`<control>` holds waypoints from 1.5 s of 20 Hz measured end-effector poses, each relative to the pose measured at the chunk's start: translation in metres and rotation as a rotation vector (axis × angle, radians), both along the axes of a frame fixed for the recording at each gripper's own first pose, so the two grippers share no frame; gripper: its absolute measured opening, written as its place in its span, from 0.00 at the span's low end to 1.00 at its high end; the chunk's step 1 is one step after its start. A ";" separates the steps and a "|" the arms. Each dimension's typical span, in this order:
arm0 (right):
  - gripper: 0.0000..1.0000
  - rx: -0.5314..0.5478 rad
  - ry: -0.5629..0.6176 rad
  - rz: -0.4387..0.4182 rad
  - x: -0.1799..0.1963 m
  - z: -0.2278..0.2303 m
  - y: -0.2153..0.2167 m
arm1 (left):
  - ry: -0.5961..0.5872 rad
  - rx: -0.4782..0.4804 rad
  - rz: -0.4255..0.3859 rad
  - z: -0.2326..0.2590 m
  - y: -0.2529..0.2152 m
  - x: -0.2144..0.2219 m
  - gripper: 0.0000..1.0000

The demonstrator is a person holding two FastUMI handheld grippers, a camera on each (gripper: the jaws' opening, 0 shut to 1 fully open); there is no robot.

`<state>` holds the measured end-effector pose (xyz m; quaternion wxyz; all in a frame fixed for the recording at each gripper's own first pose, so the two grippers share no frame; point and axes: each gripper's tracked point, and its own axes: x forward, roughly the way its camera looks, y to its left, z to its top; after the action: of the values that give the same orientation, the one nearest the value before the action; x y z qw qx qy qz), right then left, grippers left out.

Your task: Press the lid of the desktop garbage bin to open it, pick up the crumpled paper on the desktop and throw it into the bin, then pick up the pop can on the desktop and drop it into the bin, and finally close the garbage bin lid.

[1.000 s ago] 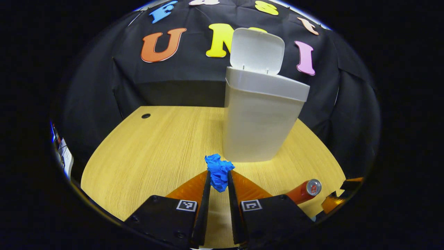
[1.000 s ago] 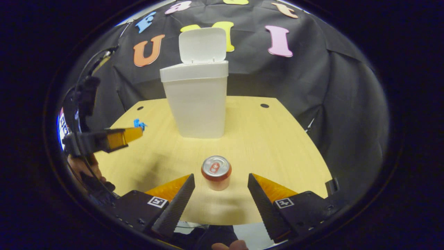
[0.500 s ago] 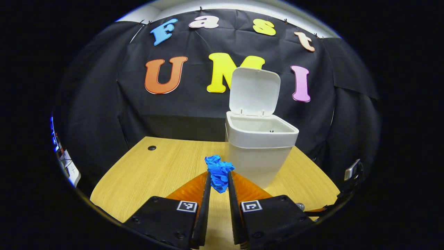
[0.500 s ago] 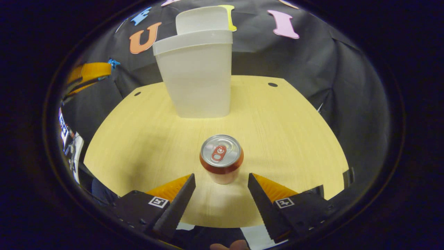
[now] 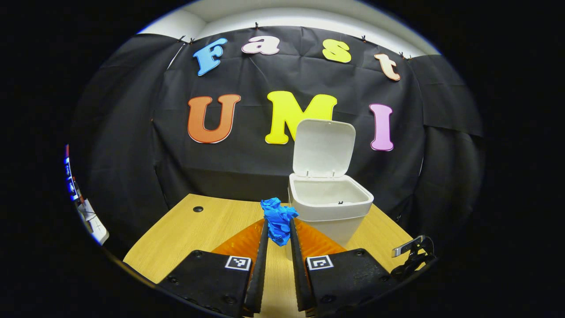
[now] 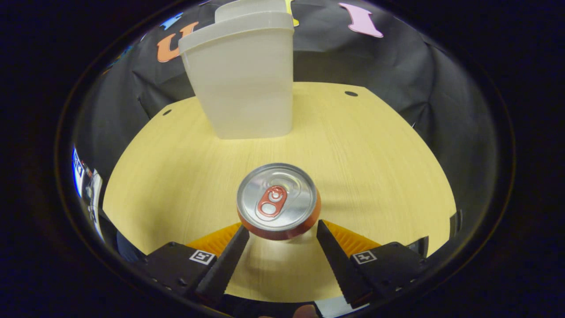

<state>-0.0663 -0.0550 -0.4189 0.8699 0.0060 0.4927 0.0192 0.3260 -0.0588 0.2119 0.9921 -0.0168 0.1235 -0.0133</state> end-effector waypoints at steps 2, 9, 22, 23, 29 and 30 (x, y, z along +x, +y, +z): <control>0.94 0.000 -0.003 -0.009 0.006 -0.004 -0.002 | -0.004 -0.002 0.001 0.003 -0.001 0.001 0.32; 0.80 -0.022 -0.044 0.016 0.018 0.014 -0.004 | -0.010 -0.003 -0.014 0.012 -0.010 0.014 0.32; 0.80 -0.011 -0.250 -0.082 0.083 0.147 -0.059 | -0.141 -0.022 -0.107 0.074 -0.074 0.127 0.31; 0.80 -0.013 -0.254 -0.094 0.082 0.151 -0.066 | -0.137 -0.014 -0.109 0.070 -0.076 0.135 0.31; 0.80 -0.014 -0.250 -0.146 0.090 0.153 -0.085 | -0.076 0.014 -0.144 0.045 -0.094 0.165 0.44; 0.80 -0.013 -0.249 -0.148 0.090 0.152 -0.086 | -0.068 0.018 -0.151 0.042 -0.095 0.166 0.48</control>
<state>0.0235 -0.1407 -0.2669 0.9235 0.0340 0.3791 -0.0475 0.4924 -0.1539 0.2534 0.9920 0.0018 0.0909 -0.0876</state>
